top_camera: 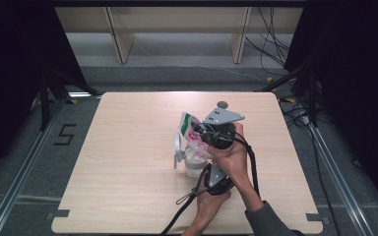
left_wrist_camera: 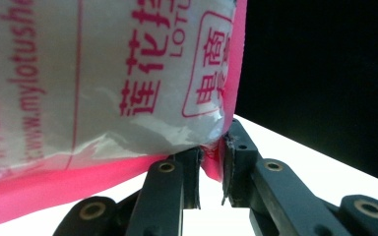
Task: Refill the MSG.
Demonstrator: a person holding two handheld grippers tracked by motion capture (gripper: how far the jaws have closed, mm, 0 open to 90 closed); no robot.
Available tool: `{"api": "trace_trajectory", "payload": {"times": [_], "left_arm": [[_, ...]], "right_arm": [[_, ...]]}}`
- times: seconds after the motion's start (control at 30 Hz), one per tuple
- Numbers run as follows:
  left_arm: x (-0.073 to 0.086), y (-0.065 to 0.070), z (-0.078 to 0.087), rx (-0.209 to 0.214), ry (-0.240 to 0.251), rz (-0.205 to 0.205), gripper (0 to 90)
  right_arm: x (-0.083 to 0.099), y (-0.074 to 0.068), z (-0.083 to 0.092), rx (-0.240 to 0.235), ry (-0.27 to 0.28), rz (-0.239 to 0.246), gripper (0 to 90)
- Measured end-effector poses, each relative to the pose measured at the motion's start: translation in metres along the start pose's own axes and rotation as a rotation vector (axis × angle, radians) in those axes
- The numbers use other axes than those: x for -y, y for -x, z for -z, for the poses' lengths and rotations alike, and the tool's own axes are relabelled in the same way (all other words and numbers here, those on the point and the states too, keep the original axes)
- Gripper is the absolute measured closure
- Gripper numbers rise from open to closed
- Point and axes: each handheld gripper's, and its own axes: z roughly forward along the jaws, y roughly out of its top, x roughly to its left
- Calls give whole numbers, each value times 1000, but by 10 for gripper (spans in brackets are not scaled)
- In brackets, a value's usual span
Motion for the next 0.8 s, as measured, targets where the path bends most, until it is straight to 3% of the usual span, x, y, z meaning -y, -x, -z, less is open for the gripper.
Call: {"api": "trace_trajectory", "payload": {"times": [0.2, 0.27, 0.57, 0.73, 0.77, 0.8], "left_arm": [[0, 0, 0, 0, 5, 7, 790], [0, 0, 0, 2, 2, 6, 791], [1, 0, 0, -1, 7, 8, 792], [0, 0, 0, 0, 5, 9, 792], [1, 0, 0, -1, 5, 7, 792], [0, 0, 0, -1, 3, 6, 792]], "right_arm": [[0, 0, 0, -3, 6, -17, 900], [0, -1, 0, -3, -3, -48, 900], [1, 0, -1, -9, -3, -48, 900], [1, -1, -2, -9, 4, -76, 900], [1, -1, -2, -7, 4, -73, 900], [1, 2, -3, -3, 14, -38, 900]]}}
